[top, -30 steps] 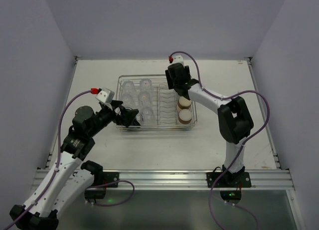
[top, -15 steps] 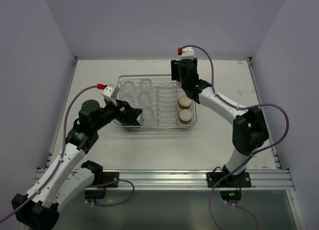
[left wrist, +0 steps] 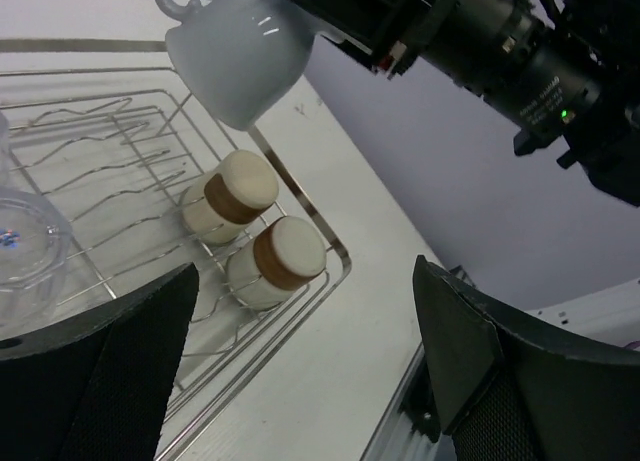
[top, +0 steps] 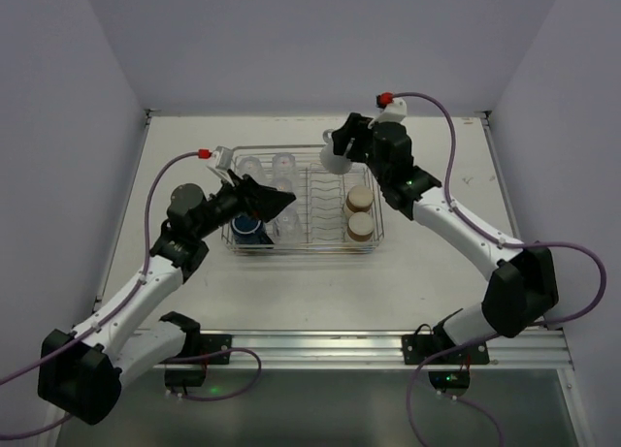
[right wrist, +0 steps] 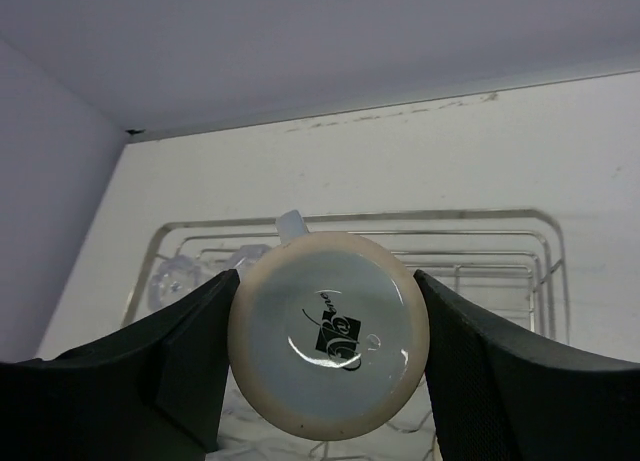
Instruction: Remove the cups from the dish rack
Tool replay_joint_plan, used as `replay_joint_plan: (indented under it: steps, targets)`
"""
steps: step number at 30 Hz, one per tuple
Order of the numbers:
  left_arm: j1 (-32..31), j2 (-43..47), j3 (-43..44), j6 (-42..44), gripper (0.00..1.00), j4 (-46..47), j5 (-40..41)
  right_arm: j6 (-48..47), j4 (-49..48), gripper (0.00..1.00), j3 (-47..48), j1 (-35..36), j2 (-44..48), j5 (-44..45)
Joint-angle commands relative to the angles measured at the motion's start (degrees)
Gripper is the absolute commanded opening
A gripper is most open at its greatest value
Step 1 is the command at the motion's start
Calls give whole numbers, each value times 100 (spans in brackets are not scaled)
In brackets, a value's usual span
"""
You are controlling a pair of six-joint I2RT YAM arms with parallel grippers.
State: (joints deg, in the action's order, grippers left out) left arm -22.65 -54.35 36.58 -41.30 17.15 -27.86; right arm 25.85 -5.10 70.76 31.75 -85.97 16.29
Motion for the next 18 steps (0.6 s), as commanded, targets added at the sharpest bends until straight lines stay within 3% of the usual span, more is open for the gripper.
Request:
replay_joint_plan:
  steps: [1,8,18]
  targets:
    - [-81,-303,-63,-922,91,1325,-159,1211,-939,17,-132,-28,808,-679]
    - [-266,-884,69,-1082,89,2090,139,2406,-1405,17,-756,-46,1363,-1399]
    - [-450,-1648,543,-1275,90,2864,114,3260,-1967,17,-1214,-46,1417,-2323]
